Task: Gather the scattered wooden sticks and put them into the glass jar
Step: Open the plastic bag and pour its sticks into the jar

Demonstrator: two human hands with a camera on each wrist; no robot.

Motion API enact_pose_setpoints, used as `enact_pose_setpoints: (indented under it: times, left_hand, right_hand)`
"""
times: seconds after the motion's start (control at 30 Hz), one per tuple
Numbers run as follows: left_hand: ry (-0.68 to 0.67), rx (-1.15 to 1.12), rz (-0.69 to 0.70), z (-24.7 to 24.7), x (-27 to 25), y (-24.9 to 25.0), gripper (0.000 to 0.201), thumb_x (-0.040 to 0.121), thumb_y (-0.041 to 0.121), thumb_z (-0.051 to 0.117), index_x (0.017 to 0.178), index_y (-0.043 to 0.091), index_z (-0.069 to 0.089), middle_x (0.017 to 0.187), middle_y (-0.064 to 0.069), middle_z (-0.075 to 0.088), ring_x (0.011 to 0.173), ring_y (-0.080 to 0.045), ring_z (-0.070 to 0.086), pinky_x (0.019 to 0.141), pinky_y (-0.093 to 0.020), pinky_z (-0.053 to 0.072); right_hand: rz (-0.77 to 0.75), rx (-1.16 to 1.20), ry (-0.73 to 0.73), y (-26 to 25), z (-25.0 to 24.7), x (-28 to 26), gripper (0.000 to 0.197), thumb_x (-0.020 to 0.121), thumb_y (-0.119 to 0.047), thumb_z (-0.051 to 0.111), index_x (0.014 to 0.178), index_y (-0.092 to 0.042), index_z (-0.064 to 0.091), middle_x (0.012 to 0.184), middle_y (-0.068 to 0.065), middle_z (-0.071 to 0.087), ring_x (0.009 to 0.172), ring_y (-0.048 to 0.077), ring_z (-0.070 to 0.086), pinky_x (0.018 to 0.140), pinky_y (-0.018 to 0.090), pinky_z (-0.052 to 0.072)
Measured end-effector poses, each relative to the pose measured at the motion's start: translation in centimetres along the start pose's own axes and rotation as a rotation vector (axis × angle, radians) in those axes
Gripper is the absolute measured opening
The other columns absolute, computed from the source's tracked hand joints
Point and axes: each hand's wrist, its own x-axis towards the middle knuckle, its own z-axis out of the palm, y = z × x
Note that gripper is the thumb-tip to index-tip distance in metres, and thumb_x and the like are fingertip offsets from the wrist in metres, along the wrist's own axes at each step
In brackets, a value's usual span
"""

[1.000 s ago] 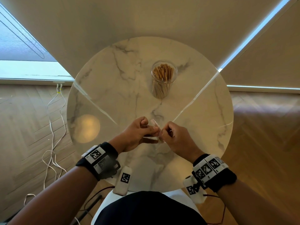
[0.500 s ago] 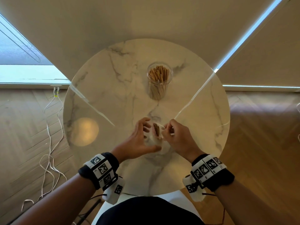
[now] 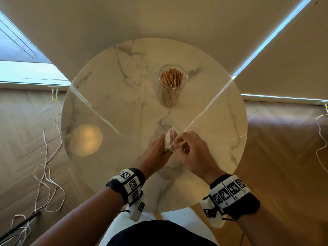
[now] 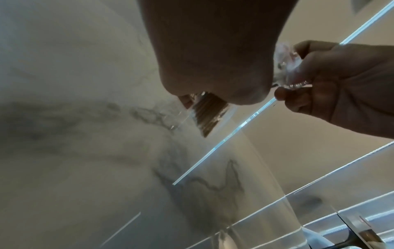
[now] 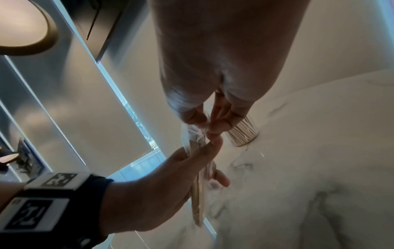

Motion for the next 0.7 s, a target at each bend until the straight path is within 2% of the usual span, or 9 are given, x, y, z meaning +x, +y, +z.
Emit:
enact_pose_setpoints:
  times: [0.1,0.23,0.3,0.4,0.5,0.6,0.7]
  left_hand:
    - [0.071,0.015,-0.084,-0.3,0.0,-0.5,0.043,0.092,0.045,0.073,0.099,0.015,0.043,0.086,0.003,0.06,0.064,-0.009,0.05,0.054,-0.021,0.038]
    - [0.094,0.032,-0.051,-0.7,-0.9,-0.9,0.048,0.089,0.052,0.071,0.099,0.018,0.038,0.086,0.002,0.058,0.062,-0.009,0.049,0.055,-0.026,0.038]
    - [0.114,0.046,-0.009,-0.9,-1.3,-1.0,0.049,0.09,0.054,0.069,0.1,0.018,0.038,0.082,0.007,0.052,0.059,-0.006,0.045,0.053,-0.018,0.035]
    - [0.095,0.083,0.08,-1.1,-2.0,-1.2,0.048,0.092,0.06,0.06,0.103,0.019,0.037,0.084,0.012,0.047,0.058,-0.006,0.045,0.051,-0.016,0.038]
    - [0.046,0.15,0.1,-1.0,-2.7,-1.4,0.05,0.096,0.064,0.051,0.111,0.018,0.042,0.091,0.007,0.051,0.062,-0.006,0.05,0.052,-0.019,0.042]
    - [-0.004,0.184,0.091,-1.3,-3.1,-1.3,0.059,0.097,0.067,0.043,0.123,0.015,0.048,0.105,0.002,0.054,0.071,-0.009,0.056,0.06,-0.024,0.052]
    - [-0.063,0.235,0.103,-1.7,-3.3,-1.4,0.063,0.098,0.066,0.039,0.13,0.013,0.051,0.114,-0.002,0.056,0.082,-0.015,0.061,0.071,-0.032,0.057]
  right_hand:
    - [0.095,0.042,0.072,-0.5,-0.3,0.5,0.013,0.084,-0.013,0.081,0.093,-0.016,0.073,0.089,-0.002,0.068,0.073,0.009,0.065,0.069,0.025,0.057]
    - [0.353,0.148,-0.025,-1.6,-1.0,1.1,0.038,0.072,-0.044,0.089,0.097,-0.02,0.074,0.084,-0.006,0.071,0.075,0.008,0.067,0.071,0.02,0.056]
    - [0.393,0.142,-0.041,-1.7,-0.9,1.3,0.045,0.069,-0.051,0.09,0.098,-0.021,0.074,0.086,-0.008,0.071,0.079,0.005,0.068,0.072,0.017,0.056]
    - [0.402,0.123,-0.029,-1.6,-0.4,1.5,0.046,0.068,-0.052,0.089,0.1,-0.022,0.074,0.09,-0.011,0.072,0.08,0.0,0.067,0.069,0.009,0.051]
    - [0.416,0.142,-0.009,-1.7,0.1,1.6,0.045,0.068,-0.048,0.089,0.101,-0.024,0.071,0.098,-0.013,0.069,0.088,0.001,0.066,0.065,0.004,0.046]
    - [0.396,0.151,0.006,-1.7,0.6,1.5,0.045,0.068,-0.042,0.09,0.103,-0.027,0.065,0.104,-0.011,0.068,0.093,0.002,0.066,0.067,0.007,0.048]
    - [0.35,0.124,-0.049,-1.7,0.2,1.6,0.065,0.071,-0.042,0.089,0.127,-0.026,0.06,0.118,-0.012,0.063,0.092,0.004,0.064,0.077,0.017,0.053]
